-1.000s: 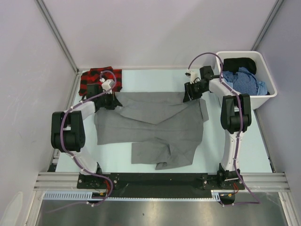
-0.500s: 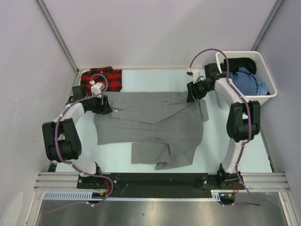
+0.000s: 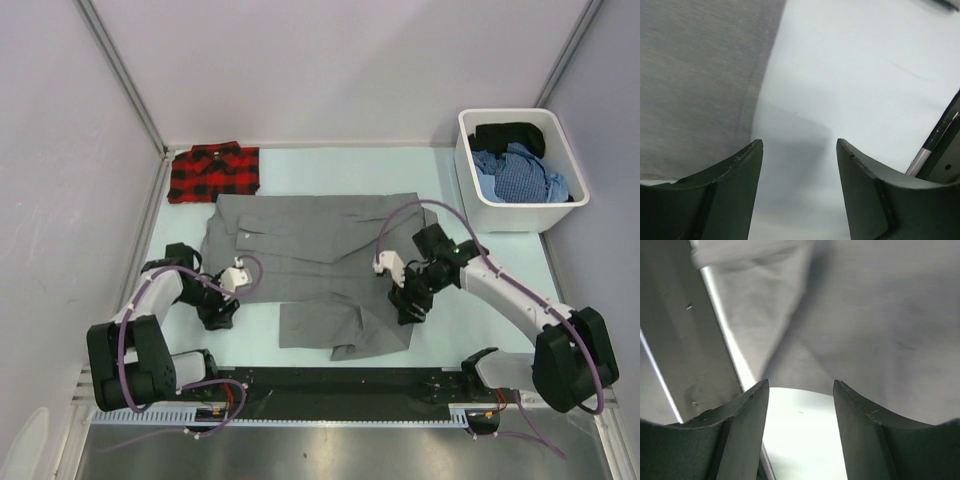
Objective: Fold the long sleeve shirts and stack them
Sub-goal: Fold the shirt
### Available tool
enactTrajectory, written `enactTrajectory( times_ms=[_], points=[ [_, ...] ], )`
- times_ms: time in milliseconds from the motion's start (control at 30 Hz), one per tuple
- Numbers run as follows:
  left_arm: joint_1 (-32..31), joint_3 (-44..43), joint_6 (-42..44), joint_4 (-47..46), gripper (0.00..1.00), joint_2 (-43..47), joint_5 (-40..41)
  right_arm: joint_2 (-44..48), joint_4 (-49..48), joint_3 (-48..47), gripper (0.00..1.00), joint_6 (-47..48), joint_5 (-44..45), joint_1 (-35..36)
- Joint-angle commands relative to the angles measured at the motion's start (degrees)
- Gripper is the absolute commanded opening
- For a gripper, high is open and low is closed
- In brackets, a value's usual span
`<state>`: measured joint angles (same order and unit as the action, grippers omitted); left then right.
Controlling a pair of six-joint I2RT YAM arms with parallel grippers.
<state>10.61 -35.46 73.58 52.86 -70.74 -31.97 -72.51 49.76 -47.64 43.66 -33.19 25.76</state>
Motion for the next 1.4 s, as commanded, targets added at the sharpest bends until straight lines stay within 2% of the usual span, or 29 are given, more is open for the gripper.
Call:
enactTrajectory(
  times_ms=[0,167,300,333,400,467,567,667,733,867,1033,1167,1267,1300,1333,1367],
  points=[
    [-0.06,1.8,7.28,-0.21,0.65,2.18,1.38,3.86,-4.57,4.73,0.6,-2.17,1.29,4.91],
    [0.11,1.54,6.75,-1.71,0.62,3.33,1.12,3.69,-4.67,4.13,0.61,-4.28,-0.21,7.19],
    [-1.29,-2.67,7.45,3.99,0.66,2.63,-7.12,2.99,-5.72,2.29,0.61,-8.15,-3.36,8.6],
    [-2.77,-4.25,6.93,6.18,0.68,2.45,-10.1,3.08,-6.25,2.55,0.62,-8.59,-3.11,9.13],
    [-10.06,-4.53,2.64,5.59,0.7,2.36,-10.92,2.73,-7.91,3.42,0.62,-8.68,-2.67,10.98],
    [-17.34,-3.48,-3.93,-0.1,0.71,2.62,-11.97,1.59,-8.8,4.3,0.62,-9.11,-2.32,11.77],
    [-24.29,-2.24,-12.56,-11.16,0.71,0.27,-12.42,0.0,-11.42,5.09,0.59,-10.34,-1.01,11.86],
    [-29.76,-1.72,-17.23,-15.57,0.74,-1.94,-12.07,-0.61,-12.49,5.62,0.57,-10.88,-0.56,11.51],
    [-34.33,-0.58,-21.62,-19.53,0.79,-2.3,-7.79,-0.09,-12.23,6.06,0.58,-10.35,0.22,11.59],
    [-39.96,1.62,-24.89,-27.71,0.8,-2.03,-1.8,0.88,-11.44,6.94,0.57,-9.47,1.81,11.33],
    [-45.59,1.54,-24.98,-28.51,0.77,-7.21,3.57,2.02,-11.0,7.3,0.58,-9.21,2.34,10.8],
    [-49.19,1.8,-25.94,-28.78,0.63,-8.89,6.56,2.64,-11.0,7.47,0.66,-9.21,2.95,10.28],
    [-51.74,2.24,-25.77,-27.9,0.46,-8.37,8.67,2.9,-10.82,7.47,0.71,-9.38,3.22,9.75],
    [-52.01,2.15,-25.86,-27.47,0.38,-7.93,8.85,3.08,-10.73,7.47,0.71,-9.47,3.22,9.66],
    [-52.01,1.98,-26.2,-27.2,0.24,-7.49,8.94,3.08,-10.73,7.38,0.72,-9.47,3.31,9.66],
    [-52.1,1.63,-26.12,-26.59,0.19,-6.0,8.94,3.25,-10.73,7.38,0.73,-9.56,3.31,9.66]
  ],
)
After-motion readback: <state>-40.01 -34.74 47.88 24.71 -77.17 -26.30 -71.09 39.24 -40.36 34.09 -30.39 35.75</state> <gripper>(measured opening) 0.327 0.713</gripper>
